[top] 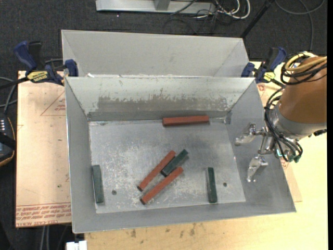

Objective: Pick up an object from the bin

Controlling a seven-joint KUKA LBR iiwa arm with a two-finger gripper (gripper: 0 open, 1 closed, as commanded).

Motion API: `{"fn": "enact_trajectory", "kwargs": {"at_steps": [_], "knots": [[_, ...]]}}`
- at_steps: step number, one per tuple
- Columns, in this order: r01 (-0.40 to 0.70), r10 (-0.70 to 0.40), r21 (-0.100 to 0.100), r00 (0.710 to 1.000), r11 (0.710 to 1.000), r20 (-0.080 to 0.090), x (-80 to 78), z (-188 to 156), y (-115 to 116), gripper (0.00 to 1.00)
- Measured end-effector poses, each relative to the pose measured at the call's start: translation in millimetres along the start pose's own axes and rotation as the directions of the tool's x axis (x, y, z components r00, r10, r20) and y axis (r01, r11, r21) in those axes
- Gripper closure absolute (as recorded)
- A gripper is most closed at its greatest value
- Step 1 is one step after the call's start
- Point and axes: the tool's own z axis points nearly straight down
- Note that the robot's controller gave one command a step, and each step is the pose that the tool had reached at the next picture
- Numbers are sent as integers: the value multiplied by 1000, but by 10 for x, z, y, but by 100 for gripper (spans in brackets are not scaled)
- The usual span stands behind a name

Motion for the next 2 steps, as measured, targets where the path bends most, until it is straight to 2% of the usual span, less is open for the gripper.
{"fn": "enact_trajectory", "kwargs": {"at_steps": [1, 2], "knots": [[3, -3, 1, 1000, 1000, 7, -19, -37, 5, 0], [81, -81, 4, 997, 997, 12, -116, 357, 264, 0]]}}
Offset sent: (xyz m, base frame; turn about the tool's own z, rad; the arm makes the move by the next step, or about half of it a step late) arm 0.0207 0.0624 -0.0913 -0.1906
